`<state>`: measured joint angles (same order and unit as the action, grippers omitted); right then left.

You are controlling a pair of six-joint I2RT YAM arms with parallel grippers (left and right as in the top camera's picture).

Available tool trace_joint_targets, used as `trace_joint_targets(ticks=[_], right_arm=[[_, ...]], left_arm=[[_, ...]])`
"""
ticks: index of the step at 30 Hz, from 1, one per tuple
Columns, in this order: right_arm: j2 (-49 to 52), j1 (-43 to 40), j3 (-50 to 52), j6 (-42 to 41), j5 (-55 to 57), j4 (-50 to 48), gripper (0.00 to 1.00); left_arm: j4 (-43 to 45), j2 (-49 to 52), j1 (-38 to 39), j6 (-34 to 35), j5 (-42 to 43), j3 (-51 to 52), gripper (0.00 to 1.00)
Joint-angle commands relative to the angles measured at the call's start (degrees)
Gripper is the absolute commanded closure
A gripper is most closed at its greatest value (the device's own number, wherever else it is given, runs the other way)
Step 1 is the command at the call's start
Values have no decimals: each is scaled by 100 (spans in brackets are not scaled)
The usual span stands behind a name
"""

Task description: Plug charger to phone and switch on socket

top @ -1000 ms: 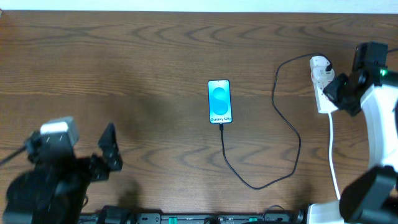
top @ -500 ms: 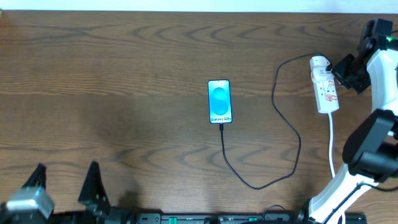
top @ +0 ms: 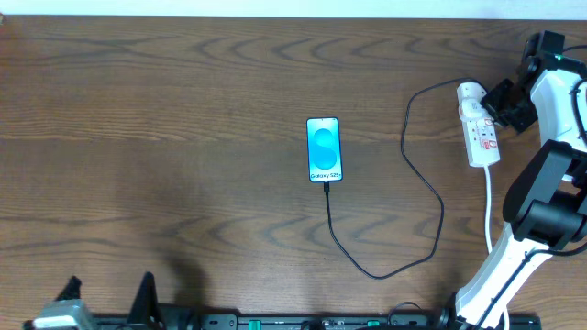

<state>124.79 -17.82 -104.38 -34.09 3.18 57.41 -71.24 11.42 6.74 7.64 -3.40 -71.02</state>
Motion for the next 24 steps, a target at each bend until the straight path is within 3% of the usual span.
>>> trace_joint_targets(ticks=[1,5,14,24], right_arm=[[50,-61,-127,-22,-20,-48,99],[105,-63,-127,-44,-15,-66,99],[184,-63,-127,-59,-13,-136,99],[188,-63,-127,-59,46,-199,99]], left_arm=[[-682,-105,-33,-33,-72,2,0],[-1502,-249,-31,28,-35,22,0],[-1488,-1139,-275,31,-31,35,0],[-1526,-1123,-330,31,-26,-50,0]])
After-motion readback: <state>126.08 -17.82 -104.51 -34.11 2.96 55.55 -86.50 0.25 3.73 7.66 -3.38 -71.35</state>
